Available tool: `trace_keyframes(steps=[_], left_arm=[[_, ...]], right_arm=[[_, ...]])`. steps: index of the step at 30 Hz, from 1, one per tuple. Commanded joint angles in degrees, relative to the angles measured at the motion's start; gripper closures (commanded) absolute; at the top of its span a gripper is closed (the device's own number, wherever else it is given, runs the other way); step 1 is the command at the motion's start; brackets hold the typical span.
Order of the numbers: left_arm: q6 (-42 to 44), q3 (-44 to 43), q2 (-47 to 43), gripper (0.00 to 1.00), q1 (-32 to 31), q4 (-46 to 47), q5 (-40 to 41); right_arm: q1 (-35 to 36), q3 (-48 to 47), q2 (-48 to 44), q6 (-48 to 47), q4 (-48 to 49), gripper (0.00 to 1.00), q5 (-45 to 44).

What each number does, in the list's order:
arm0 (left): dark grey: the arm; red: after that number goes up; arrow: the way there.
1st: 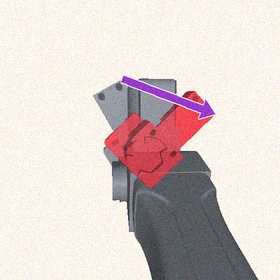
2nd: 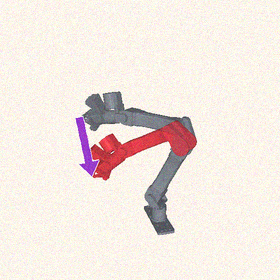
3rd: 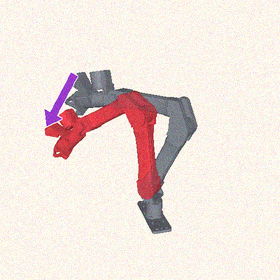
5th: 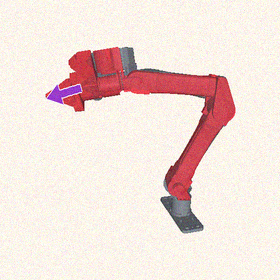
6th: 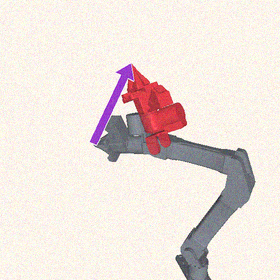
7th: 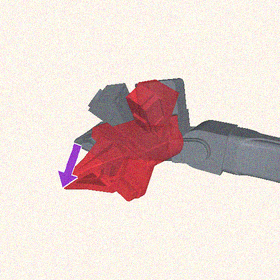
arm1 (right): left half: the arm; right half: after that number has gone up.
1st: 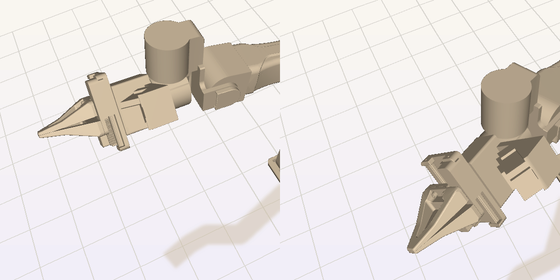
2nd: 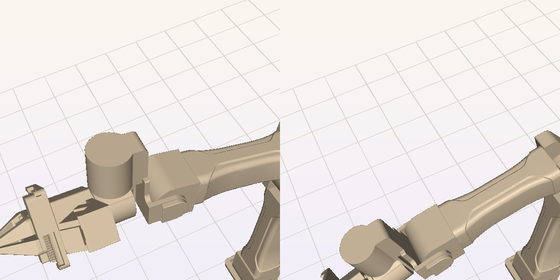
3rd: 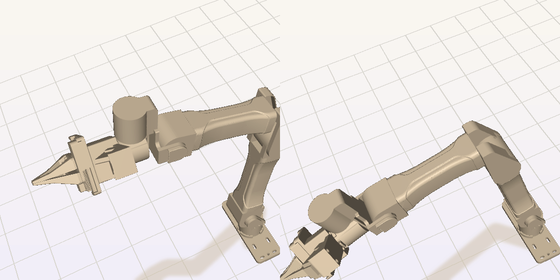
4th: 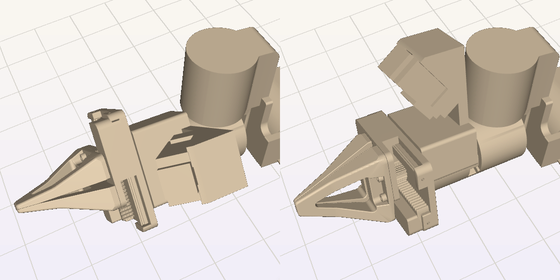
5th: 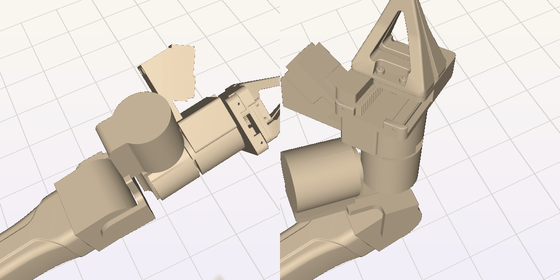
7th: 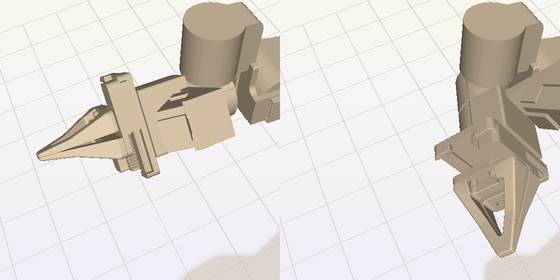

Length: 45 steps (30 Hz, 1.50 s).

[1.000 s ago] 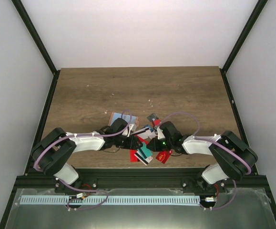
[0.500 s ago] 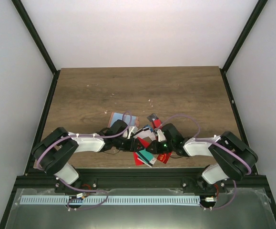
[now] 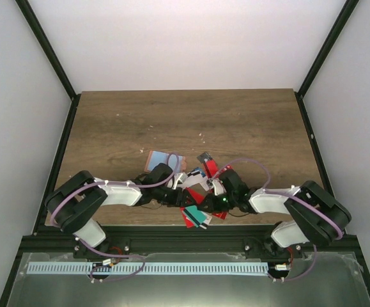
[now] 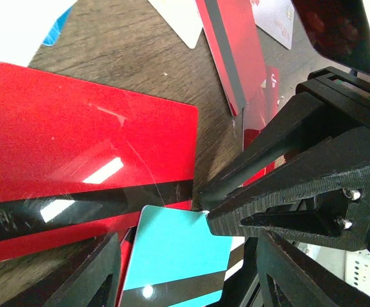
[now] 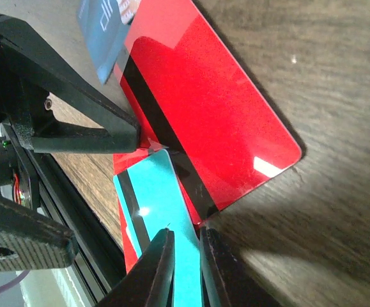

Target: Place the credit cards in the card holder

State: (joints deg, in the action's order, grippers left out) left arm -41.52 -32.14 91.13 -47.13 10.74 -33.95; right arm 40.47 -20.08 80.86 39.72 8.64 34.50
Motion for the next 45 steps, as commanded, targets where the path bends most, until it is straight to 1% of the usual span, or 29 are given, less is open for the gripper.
trace_keyframes(steps=[1, 6, 10, 15, 18, 19, 24, 28, 34, 41, 45], left_arm=[[0.11, 0.52, 1.35, 0.4, -1.04, 1.57, -1.13], [0.33, 0.33, 1.39, 0.41, -1.61, 1.77, -0.61], [1.25, -0.66, -0.46, 0.41, -1.72, -1.15, 1.99], [5.04, -3.24, -2.34, 0.41, -1.73, -6.64, 5.19], [6.14, -4.25, -3.47, 0.42, -1.69, -8.8, 5.58], [6.52, -4.39, -4.05, 0.43, -1.66, -9.49, 5.57], [8.57, -4.44, -6.5, 0.45, -1.79, -12.58, 4.43], [10.01, -3.9, -7.82, 0.48, -2.41, -13.32, 2.85], [11.02, -3.78, -5.68, 0.51, -4.4, -12.55, 1.36], [10.58, -3.38, -1.81, 0.53, -5.83, -9.37, 0.53], [10.72, -3.28, 0.72, 0.54, -6.44, -8.66, 0.48]], right_arm=[[0.66, 1.55, -1.46, -0.35, -9.09, 0.85, -0.97], [0.71, 0.81, -3.64, -0.43, -12.05, 0.85, -0.09], [0.71, -0.5, -9.57, 0.23, -17.82, 0.83, -1.55], [0.69, -2.31, -17.08, 3.12, -26.51, 0.71, -4.98], [0.73, -0.43, -20.65, 7.04, -29.22, 0.62, -3.2], [0.75, 0.44, -21.99, 8.2, -30.07, 0.56, -2.2], [1.13, 3.75, -27.96, 13.39, -32.18, 0.48, 1.15], [1.68, 6.28, -30.07, 17.5, -28.79, 0.46, 1.9], [4.98, 10.26, -27.49, 23.77, -19.0, 0.46, 1.41], [6.19, 15.17, -25.22, 29.81, -6.45, 0.51, -0.27], [6.2, 16.38, -22.68, 31.51, -0.57, 0.54, -1.1]])
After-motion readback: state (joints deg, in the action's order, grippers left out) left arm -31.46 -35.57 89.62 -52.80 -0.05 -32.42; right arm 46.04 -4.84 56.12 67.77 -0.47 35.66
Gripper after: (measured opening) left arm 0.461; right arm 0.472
